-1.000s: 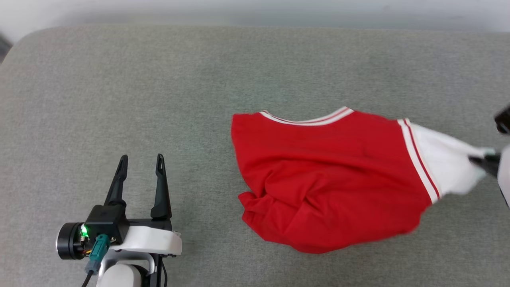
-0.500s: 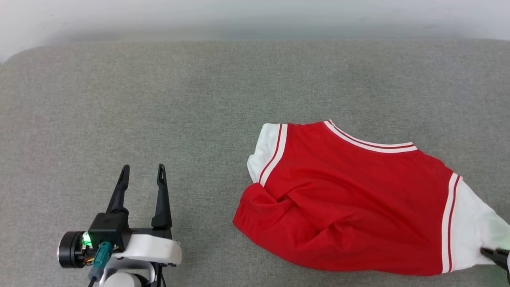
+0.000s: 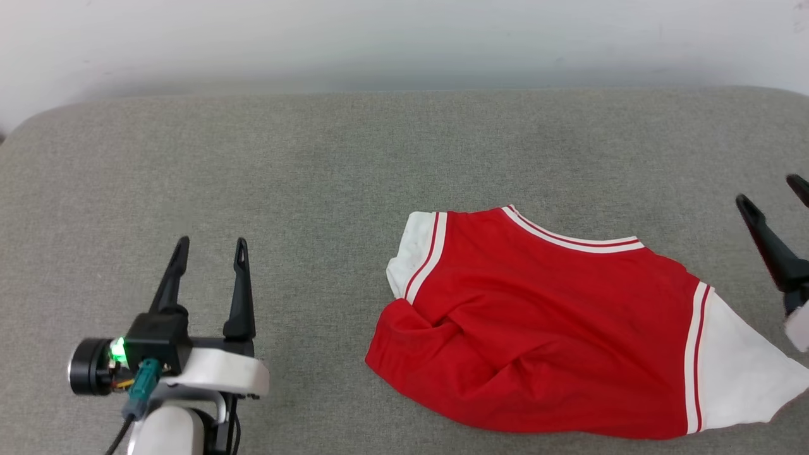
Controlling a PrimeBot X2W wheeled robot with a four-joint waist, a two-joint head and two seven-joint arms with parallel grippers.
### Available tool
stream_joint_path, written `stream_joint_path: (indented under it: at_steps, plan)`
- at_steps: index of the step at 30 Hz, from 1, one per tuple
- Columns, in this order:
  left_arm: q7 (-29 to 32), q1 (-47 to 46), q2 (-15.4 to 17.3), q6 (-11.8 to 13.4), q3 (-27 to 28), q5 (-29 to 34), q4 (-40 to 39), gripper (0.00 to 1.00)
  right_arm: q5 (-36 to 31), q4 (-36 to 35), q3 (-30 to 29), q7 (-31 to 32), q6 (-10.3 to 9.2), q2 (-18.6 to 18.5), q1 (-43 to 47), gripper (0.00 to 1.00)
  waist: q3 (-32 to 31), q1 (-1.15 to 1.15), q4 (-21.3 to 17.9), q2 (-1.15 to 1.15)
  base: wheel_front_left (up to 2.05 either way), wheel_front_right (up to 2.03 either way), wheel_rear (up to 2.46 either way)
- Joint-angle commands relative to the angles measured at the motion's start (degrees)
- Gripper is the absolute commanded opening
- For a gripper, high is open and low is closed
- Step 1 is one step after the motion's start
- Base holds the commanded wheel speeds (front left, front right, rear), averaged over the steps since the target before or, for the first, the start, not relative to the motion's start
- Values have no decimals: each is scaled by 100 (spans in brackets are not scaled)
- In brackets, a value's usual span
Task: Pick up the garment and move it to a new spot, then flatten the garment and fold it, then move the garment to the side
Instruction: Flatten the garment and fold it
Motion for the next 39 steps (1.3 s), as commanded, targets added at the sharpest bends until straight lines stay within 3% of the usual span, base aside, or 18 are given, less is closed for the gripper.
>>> stream_joint_path:
  at_steps: [1, 7, 10, 16, 19, 22, 32, 39]
  plan:
    - [-15, -121, 60, -46, 18, 44, 26, 100, -240, -81, -194, -151, -6, 221, 138, 100, 9, 0, 0, 0, 0, 0, 0]
    - [-15, -846, 360, -294, -96, 52, 392, 100, -1678, -871, -1587, -569, -6, 1705, 801, 100, 145, 0, 17, 0, 0, 0, 0]
    - [42, -1364, 508, -389, -166, -25, 746, 100, -2148, -1389, -2019, -645, -6, 2357, 1129, 100, 228, 0, 17, 0, 0, 0, 0]
    - [788, -2538, 938, -545, -645, -132, 1223, 100, -2724, -2108, -2351, -681, -7, 3148, 1647, 100, 418, 0, -31, 0, 0, 0, 0]
    - [1476, -3115, 1109, -568, -1152, -434, 1317, 100, -2855, -2282, -2374, -681, -6, 3307, 1770, 100, 503, 0, -78, 0, 0, 0, 0]
    - [2293, -3690, 1476, -567, -1858, -980, 1334, 100, -2943, -2414, -2378, -681, -6, 3413, 1811, 100, 605, 0, -144, 0, 0, 0, 0]
    - [5256, -5208, 2292, -570, -4379, -3474, 1182, 100, -3118, -2584, -2224, -683, -6, 3563, 1552, 100, 1063, 0, -378, 0, 0, 0, 0]
    - [6372, -5887, 2517, -571, -5552, -4427, 962, 100, -3181, -2539, -2081, -684, -6, 3511, 1322, 100, 1320, 0, -517, 0, 0, 0, 0]
